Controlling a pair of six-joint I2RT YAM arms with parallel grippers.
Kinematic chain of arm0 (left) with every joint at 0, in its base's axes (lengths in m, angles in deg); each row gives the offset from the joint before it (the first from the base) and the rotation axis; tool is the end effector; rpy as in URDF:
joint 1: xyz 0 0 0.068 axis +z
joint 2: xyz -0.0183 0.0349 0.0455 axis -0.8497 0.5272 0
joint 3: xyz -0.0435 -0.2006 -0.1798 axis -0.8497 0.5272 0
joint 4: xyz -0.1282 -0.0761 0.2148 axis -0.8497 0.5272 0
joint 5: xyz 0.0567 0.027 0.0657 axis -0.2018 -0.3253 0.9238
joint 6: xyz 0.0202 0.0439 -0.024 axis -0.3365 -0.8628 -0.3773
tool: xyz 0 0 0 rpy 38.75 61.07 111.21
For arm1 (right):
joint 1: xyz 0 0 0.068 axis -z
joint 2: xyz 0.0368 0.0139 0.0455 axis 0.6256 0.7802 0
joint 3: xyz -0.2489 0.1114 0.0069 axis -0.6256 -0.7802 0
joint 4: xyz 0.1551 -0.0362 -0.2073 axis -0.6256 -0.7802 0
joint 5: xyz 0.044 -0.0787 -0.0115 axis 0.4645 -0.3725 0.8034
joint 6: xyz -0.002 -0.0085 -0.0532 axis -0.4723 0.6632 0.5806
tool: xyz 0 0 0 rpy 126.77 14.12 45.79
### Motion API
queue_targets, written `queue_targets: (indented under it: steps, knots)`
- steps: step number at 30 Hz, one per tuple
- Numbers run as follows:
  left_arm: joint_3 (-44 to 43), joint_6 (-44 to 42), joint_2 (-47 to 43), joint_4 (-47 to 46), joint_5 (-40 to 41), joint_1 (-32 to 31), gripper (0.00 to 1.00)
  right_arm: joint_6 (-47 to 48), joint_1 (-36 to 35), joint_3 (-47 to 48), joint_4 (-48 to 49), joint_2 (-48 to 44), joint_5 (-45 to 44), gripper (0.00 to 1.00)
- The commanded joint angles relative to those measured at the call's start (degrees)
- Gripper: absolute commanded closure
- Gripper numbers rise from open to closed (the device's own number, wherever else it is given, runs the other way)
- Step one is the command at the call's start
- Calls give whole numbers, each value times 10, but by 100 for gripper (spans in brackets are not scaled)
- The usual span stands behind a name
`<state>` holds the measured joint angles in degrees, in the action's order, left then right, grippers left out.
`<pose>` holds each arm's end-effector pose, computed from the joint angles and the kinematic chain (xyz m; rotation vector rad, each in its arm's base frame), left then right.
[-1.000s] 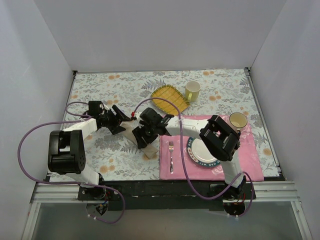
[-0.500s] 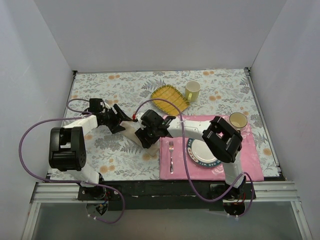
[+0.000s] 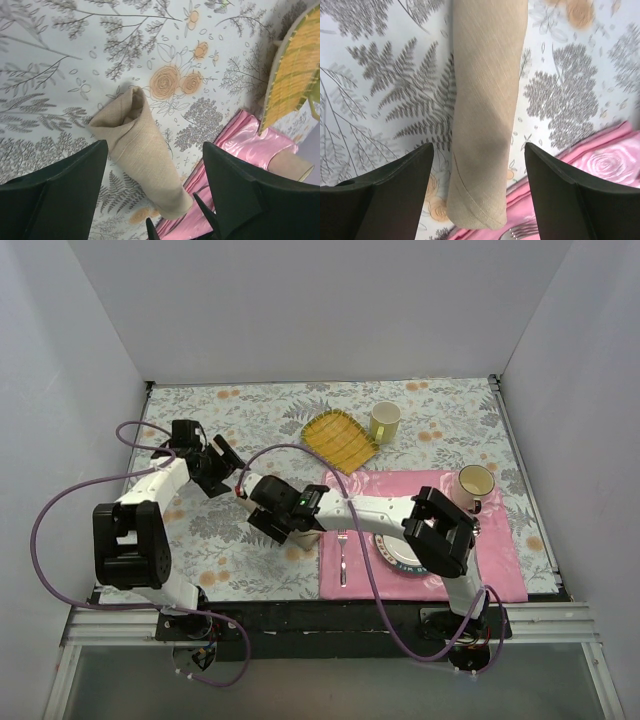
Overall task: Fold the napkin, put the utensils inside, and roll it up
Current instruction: Roll the napkin with the utensil
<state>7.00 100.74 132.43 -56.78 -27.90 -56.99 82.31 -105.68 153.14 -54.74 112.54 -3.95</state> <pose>0.3117 -0.0046 0.2069 -1.6928 2.2480 -0.8172 0.1817 0.4009 0.2071 -1.2304 2.0751 0.1753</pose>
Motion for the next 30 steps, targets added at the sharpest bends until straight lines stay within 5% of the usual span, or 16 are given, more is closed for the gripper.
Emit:
queue_targets:
  steps: [1, 14, 21, 26, 30]
  knots:
    - [-8, 47, -43, 68, 73, 2, 23, 38, -31, 55, -23, 33, -108, 19]
    - [42, 68, -92, 84, 106, 2, 22, 82, -50, 61, 36, 87, -186, 27]
    - [56, 48, -104, 63, 54, 2, 21, 85, -47, 45, 59, 108, -194, 34]
    - [72, 31, -128, 45, 31, 2, 20, 64, -34, 34, 65, 113, -179, 45]
    - [74, 22, -134, 46, 23, 2, 20, 46, -25, 36, 63, 109, -153, 65]
